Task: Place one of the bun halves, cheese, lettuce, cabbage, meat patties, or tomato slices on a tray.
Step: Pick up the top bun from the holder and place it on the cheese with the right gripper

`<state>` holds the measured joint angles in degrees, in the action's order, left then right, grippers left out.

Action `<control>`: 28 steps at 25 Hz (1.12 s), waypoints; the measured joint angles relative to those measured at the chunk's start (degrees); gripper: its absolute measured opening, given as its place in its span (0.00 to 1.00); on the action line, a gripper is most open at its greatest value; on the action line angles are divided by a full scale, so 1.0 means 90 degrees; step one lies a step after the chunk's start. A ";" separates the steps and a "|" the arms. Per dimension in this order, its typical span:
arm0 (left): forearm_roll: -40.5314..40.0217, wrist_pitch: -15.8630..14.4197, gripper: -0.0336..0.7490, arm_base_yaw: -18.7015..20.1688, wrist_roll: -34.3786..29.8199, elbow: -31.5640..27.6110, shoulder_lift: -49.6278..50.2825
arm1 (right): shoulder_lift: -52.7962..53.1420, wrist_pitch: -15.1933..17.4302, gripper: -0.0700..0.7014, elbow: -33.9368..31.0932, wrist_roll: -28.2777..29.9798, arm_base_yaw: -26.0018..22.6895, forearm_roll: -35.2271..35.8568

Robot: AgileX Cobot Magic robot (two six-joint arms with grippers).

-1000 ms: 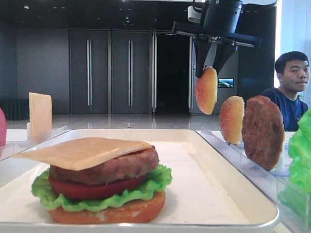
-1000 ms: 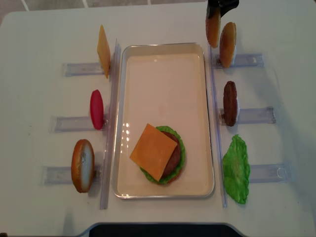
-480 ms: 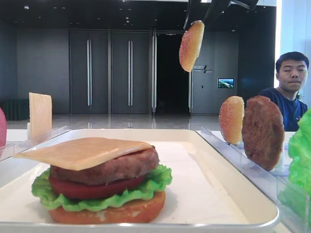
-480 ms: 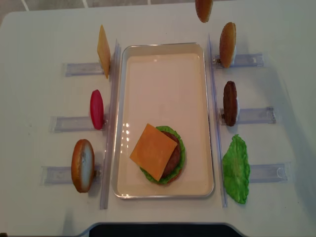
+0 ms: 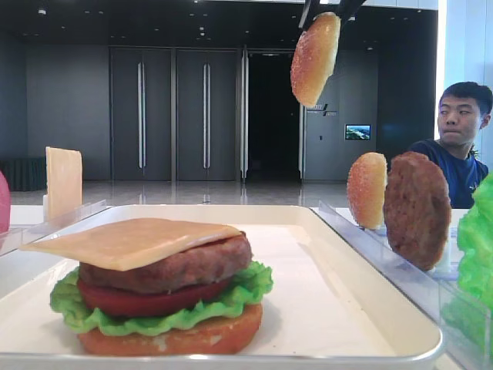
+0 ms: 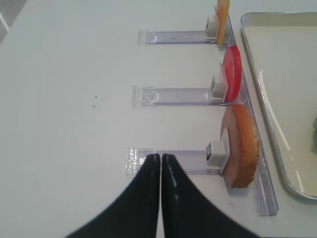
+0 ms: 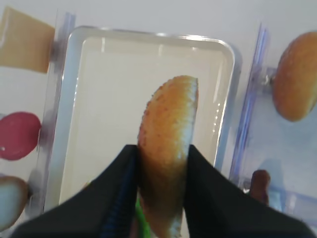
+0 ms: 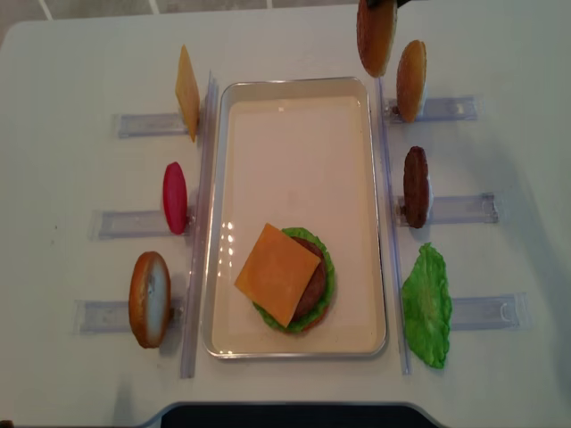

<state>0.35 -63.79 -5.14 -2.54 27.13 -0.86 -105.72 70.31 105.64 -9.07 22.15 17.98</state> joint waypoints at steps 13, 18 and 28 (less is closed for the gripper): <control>-0.0039 0.0000 0.04 0.0000 0.0000 0.0000 0.0000 | 0.2009 -0.1354 0.37 -0.2759 0.1480 0.0060 0.2255; -0.0039 0.0000 0.04 0.0000 0.0000 0.0000 0.0000 | 0.2617 -0.1991 0.37 -0.3864 0.2420 0.0060 0.3604; -0.0039 0.0000 0.04 0.0000 0.0000 0.0000 0.0000 | 0.3478 -0.2671 0.37 -0.5873 0.4858 0.0520 0.6482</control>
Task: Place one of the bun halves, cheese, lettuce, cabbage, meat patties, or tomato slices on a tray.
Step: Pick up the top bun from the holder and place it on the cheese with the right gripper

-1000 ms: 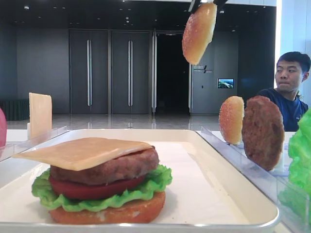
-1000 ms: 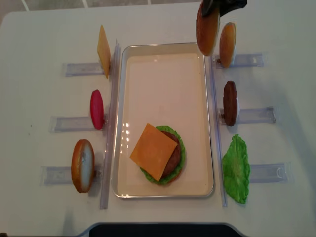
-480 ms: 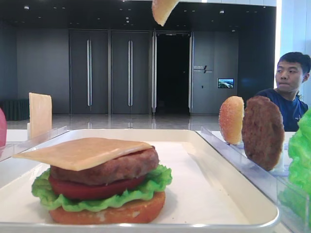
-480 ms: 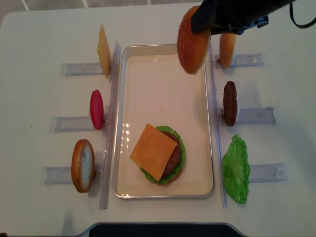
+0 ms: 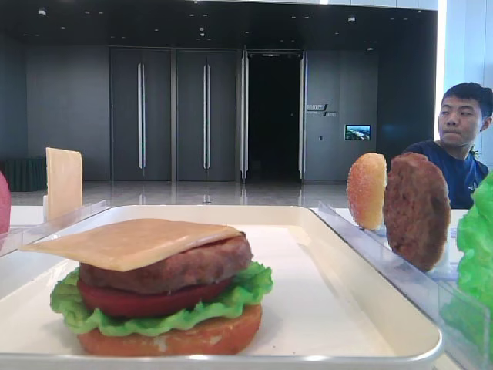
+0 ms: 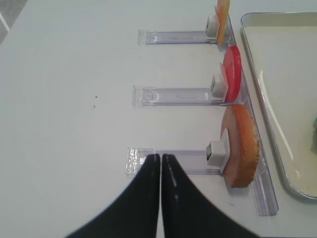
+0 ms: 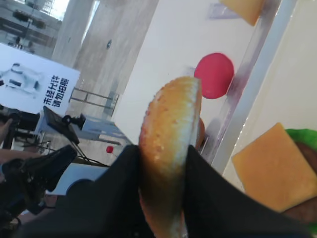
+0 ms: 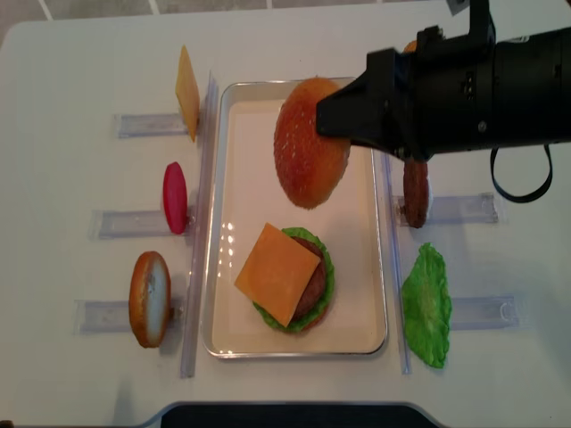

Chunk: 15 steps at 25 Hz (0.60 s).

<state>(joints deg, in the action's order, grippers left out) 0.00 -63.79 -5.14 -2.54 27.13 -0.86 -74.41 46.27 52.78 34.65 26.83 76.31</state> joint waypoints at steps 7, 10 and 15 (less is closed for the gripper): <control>0.0000 0.0000 0.04 0.0000 0.0000 0.0000 0.0000 | 0.0005 -0.0177 0.37 -0.0155 0.0134 0.0917 -0.0033; 0.0000 0.0000 0.04 0.0000 0.0000 0.0000 0.0000 | -0.0049 -0.0184 0.37 -0.0155 0.0075 0.1169 -0.0039; 0.0000 0.0000 0.04 0.0000 0.0000 0.0000 0.0000 | -0.0577 -0.0219 0.37 -0.0158 0.0191 0.1229 0.0192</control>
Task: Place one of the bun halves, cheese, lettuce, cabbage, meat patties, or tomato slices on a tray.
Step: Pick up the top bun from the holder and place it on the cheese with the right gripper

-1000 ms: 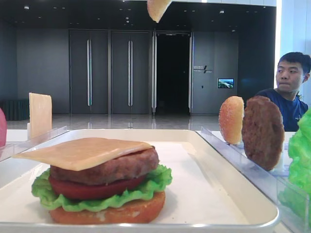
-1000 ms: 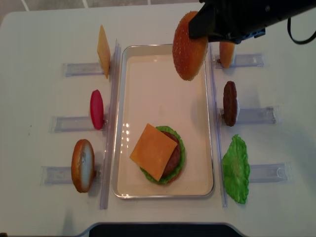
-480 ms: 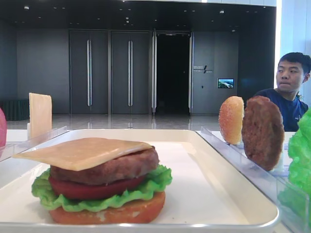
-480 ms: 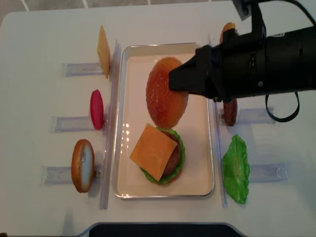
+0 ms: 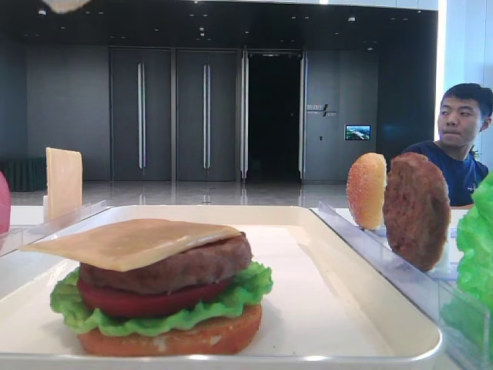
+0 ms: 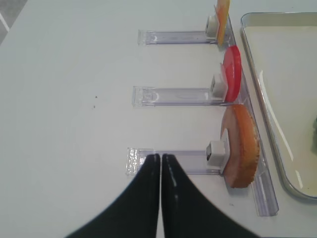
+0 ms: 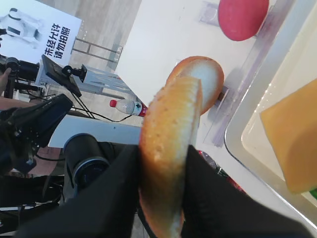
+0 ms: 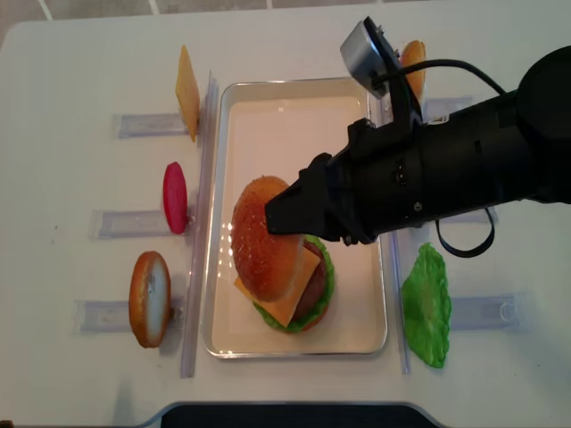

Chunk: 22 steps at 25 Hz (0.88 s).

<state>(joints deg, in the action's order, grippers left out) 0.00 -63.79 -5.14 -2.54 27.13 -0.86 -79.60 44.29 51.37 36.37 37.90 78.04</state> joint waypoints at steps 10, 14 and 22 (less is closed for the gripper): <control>0.0000 0.0000 0.04 0.0000 0.0000 0.0000 0.0000 | -0.0972 -0.0048 0.37 -0.0005 0.1413 -0.0148 0.1351; 0.0000 0.0000 0.04 0.0000 0.0000 0.0000 0.0000 | -0.1299 0.0068 0.37 -0.0005 0.1464 -0.0325 0.1384; 0.0000 0.0000 0.04 0.0000 0.0000 0.0000 0.0000 | -0.1442 0.0267 0.37 -0.0116 0.1675 -0.0531 0.1440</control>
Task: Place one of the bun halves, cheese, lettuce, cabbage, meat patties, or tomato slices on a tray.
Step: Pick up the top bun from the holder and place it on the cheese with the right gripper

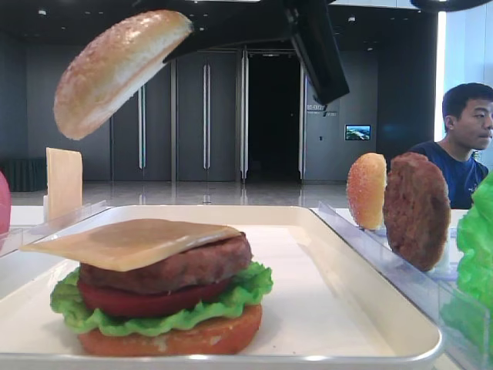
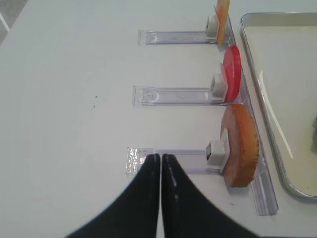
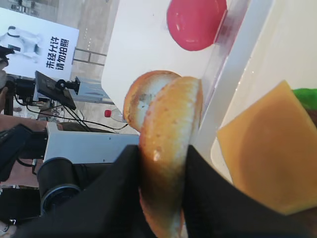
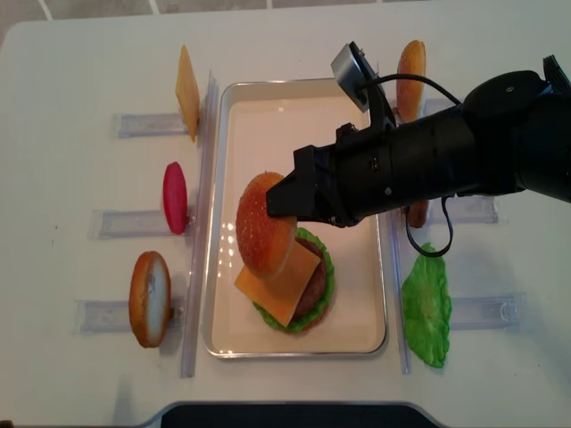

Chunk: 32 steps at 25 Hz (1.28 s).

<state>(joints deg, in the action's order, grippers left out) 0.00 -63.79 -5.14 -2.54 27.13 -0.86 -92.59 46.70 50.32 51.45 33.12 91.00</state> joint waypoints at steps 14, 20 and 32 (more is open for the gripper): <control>0.0000 0.0000 0.04 0.0000 0.0000 0.0000 0.0000 | -0.0396 0.0628 0.37 -0.0522 0.1097 -0.0410 0.0840; 0.0000 0.0000 0.04 0.0000 0.0000 0.0000 0.0000 | -0.0396 0.0873 0.37 -0.0542 0.1239 -0.0448 0.0940; 0.0000 0.0000 0.04 0.0000 0.0000 0.0000 0.0000 | -0.0396 0.0933 0.36 -0.0902 0.1562 -0.0448 0.1174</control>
<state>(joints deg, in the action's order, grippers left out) 0.00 -63.79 -5.14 -2.54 27.13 -0.86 -96.15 55.10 42.20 65.50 29.09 101.57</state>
